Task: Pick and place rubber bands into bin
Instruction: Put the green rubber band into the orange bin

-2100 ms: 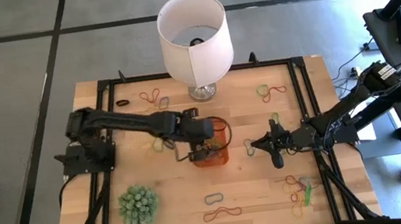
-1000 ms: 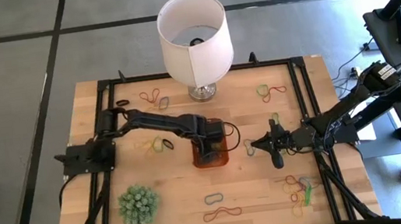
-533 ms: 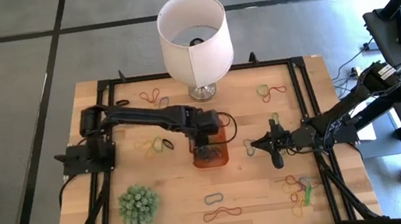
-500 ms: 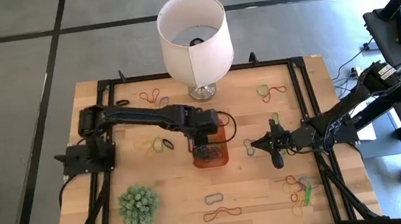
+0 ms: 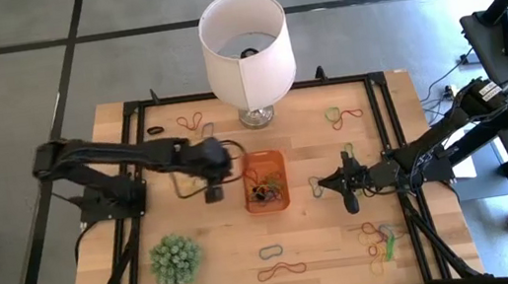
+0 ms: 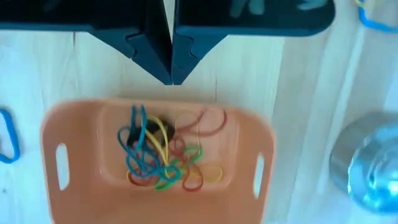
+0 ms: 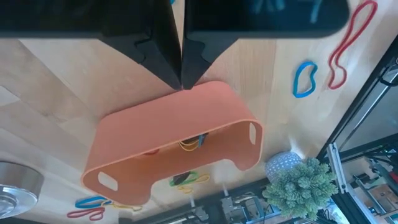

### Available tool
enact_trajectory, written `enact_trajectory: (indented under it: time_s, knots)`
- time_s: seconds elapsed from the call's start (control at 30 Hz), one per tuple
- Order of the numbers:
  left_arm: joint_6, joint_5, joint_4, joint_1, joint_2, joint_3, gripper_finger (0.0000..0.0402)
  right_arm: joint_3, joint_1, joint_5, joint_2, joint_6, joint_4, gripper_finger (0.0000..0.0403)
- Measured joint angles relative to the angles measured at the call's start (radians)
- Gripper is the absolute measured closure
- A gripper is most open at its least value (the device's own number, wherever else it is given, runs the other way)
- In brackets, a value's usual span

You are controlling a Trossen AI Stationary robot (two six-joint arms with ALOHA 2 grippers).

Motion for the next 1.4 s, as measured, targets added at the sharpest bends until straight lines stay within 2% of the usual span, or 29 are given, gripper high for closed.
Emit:
enact_trajectory:
  time_s: [0.17, 0.37, 0.57, 0.7, 0.77, 0.83, 0.9, 1.07, 1.17, 1.27, 1.4]
  knots:
    - [-0.057, -0.014, 0.077, 0.0, -0.188, -0.213, 0.04, 0.0, -0.011, -0.001, 0.0, -0.032, 0.0, 0.0386]
    - [-0.117, -0.024, 0.166, 0.0, -0.353, -0.412, 0.0399, 0.0, -0.047, 0.001, 0.0, -0.029, 0.001, 0.0386]
    - [-0.124, -0.025, 0.284, 0.0, -0.465, -0.55, 0.04, 0.0, -0.105, 0.012, 0.0, -0.029, 0.039, 0.0386]
    - [-0.09, -0.025, 0.347, 0.0, -0.512, -0.61, 0.0399, 0.055, -0.178, 0.124, 0.0, -0.091, 0.063, 0.0386]
    - [-0.082, -0.024, 0.377, 0.0, -0.527, -0.632, 0.04, 0.113, -0.226, 0.136, 0.0, -0.167, 0.02, 0.0386]
    - [-0.081, -0.024, 0.379, 0.0, -0.532, -0.639, 0.0401, 0.195, -0.283, 0.136, 0.0, -0.215, -0.096, 0.0386]
    - [-0.081, -0.024, 0.376, 0.0, -0.534, -0.642, 0.0399, 0.3, -0.349, 0.136, 0.0, -0.23, -0.291, 0.0386]
    - [-0.081, -0.024, 0.378, 0.0, -0.533, -0.642, 0.0397, 0.58, -0.555, 0.114, 0.0, -0.053, -0.939, 0.0386]
    - [-0.081, -0.024, 0.378, 0.0, -0.533, -0.642, 0.0399, 0.697, -0.688, 0.058, 0.0, 0.011, -1.212, 0.0386]
    - [-0.081, -0.024, 0.378, 0.0, -0.533, -0.642, 0.04, 0.765, -0.824, -0.042, 0.0, 0.03, -1.359, 0.0385]
    - [-0.081, -0.024, 0.378, 0.0, -0.533, -0.642, 0.0396, 0.783, -0.994, -0.193, 0.0, 0.003, -1.403, 0.0363]
